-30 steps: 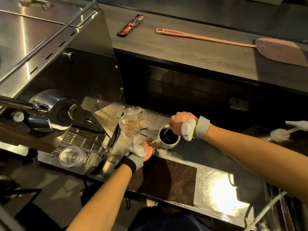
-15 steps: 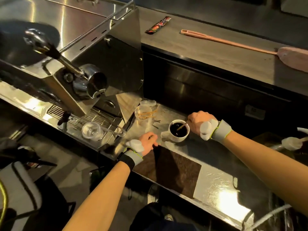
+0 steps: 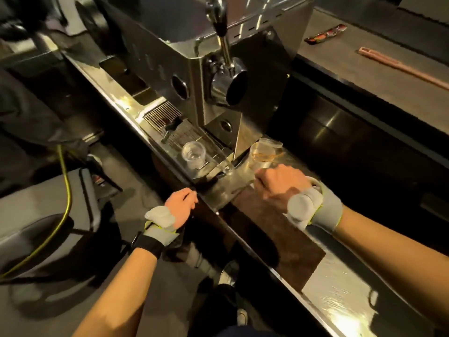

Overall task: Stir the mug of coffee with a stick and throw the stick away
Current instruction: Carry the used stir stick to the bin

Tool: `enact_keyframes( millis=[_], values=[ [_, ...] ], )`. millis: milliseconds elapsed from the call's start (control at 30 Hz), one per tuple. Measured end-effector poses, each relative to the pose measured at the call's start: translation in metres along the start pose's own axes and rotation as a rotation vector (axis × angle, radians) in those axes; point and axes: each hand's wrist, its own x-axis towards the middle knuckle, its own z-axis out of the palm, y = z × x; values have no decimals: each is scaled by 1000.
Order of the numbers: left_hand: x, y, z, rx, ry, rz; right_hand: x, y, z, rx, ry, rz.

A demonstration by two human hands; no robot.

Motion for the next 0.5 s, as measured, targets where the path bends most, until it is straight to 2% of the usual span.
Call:
enact_keyframes(
  millis=[200, 400, 500],
  values=[
    [-41, -55, -46, -28, 209, -113, 46, -98, 46, -20, -119, -301],
    [-70, -94, -72, -88, 305, -229, 104, -165, 103, 8, -325, -281],
    [-73, -105, -81, -107, 373, -230, 126, -185, 124, 33, -506, -262]
  ],
)
